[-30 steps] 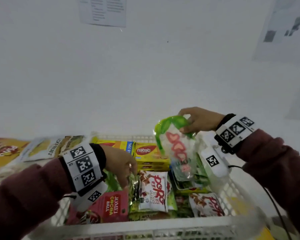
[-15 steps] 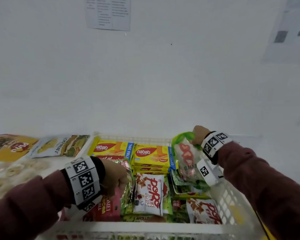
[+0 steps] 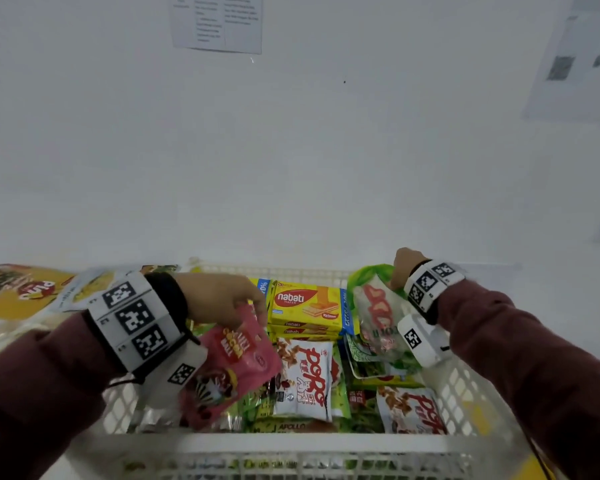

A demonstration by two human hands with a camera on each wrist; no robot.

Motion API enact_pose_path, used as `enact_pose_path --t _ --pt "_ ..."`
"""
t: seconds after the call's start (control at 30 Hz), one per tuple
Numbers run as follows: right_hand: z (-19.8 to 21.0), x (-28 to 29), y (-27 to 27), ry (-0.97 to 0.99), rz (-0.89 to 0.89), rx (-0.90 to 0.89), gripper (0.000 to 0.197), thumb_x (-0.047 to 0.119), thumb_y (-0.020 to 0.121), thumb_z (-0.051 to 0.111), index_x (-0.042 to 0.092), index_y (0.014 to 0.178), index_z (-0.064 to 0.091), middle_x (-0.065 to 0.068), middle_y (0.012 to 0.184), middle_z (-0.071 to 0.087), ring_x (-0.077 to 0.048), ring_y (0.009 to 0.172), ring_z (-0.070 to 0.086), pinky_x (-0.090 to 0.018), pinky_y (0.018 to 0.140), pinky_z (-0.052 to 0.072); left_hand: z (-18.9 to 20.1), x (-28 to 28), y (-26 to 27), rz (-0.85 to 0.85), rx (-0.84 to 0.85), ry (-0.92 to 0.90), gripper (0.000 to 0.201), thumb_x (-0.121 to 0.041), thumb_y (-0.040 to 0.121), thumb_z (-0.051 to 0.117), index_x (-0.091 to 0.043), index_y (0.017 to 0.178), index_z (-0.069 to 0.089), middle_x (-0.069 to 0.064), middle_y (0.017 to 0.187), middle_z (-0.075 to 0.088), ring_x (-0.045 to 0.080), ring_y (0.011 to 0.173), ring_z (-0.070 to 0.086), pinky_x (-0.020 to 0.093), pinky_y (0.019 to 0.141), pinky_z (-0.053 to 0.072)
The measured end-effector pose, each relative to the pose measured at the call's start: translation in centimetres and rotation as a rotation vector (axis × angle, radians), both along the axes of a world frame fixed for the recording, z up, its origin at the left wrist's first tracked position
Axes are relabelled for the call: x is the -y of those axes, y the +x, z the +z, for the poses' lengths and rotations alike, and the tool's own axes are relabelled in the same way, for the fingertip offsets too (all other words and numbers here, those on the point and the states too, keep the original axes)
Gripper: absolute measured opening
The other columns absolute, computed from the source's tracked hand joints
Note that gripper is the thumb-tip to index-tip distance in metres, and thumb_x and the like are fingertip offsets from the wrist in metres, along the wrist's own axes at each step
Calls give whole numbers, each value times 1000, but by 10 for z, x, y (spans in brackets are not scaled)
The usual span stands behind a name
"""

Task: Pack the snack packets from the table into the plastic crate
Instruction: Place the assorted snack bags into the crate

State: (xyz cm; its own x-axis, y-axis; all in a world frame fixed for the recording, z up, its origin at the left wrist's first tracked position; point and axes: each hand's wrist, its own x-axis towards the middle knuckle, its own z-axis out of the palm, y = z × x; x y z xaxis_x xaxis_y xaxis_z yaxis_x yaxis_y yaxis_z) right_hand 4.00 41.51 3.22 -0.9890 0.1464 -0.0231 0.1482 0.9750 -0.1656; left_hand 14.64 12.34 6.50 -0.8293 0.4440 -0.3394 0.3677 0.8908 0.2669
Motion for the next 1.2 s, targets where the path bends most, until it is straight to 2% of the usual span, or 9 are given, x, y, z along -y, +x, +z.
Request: enact_pose_path --t 0.07,0.13,0.2,0.3,0.5,0.7,0.97,1.07,1.2 --pt "11 -3 6 -93 42 25 21 21 83 65 4 93 58 -12 84 63 -22 76 66 -23 59 53 12 -3 1 -23 -87 89 38 0 85 51 -37 87 57 -11 80 58 3 65 54 15 54 43" --pt "25 -8 14 -325 57 24 16 0 84 63 5 96 53 -6 52 56 -8 37 55 -15 32 43 24 -8 2 -39 -152 198 40 1 85 52 -39 83 56 -12 75 58 -1 57 52 15 54 42" --pt "42 -17 21 -419 36 -17 20 -6 85 58 8 95 48 -4 40 52 -5 22 44 -14 28 39 33 -17 2 -36 -154 343 35 1 88 52 -34 86 59 -10 71 58 1 55 51 14 52 41" --pt "57 -34 30 -447 30 -114 20 0 86 59 10 98 47 -9 61 54 -5 24 45 -17 34 44 35 -43 0 -5 -97 576 31 1 90 51 -28 88 59 -2 76 59 12 63 54 18 49 46" --pt "60 -66 48 -541 -52 -214 29 -6 84 57 9 106 46 -12 60 54 -10 27 49 -22 37 48 8 -114 -23 69 49 745 22 4 93 45 -14 103 53 4 79 55 17 67 56 16 40 49" --pt "52 -77 76 -474 -67 -100 43 -6 85 55 10 122 41 -10 58 54 -15 36 51 -22 41 49 -16 -149 -61 261 58 788 22 6 91 41 -13 99 50 3 72 51 15 59 52 32 59 50" --pt "38 -64 88 -438 -24 -30 53 -3 86 54 11 134 36 -7 59 53 -16 46 54 -25 49 53 -49 -170 -75 345 14 735 28 7 89 44 -7 110 56 1 66 41 11 50 45 25 49 43" --pt "37 -60 96 -456 -8 -21 51 -3 86 54 11 132 37 -7 59 53 -16 45 53 -25 49 52 -45 -163 -73 324 66 773 26 7 93 38 -12 100 54 5 67 49 5 42 52 16 36 38" --pt "36 -74 100 -467 -55 -48 49 -4 86 54 11 131 40 -8 64 54 -18 47 53 -24 49 52 -40 -172 -67 199 305 635 33 3 97 33 -12 93 63 13 97 60 24 92 61 29 76 53"
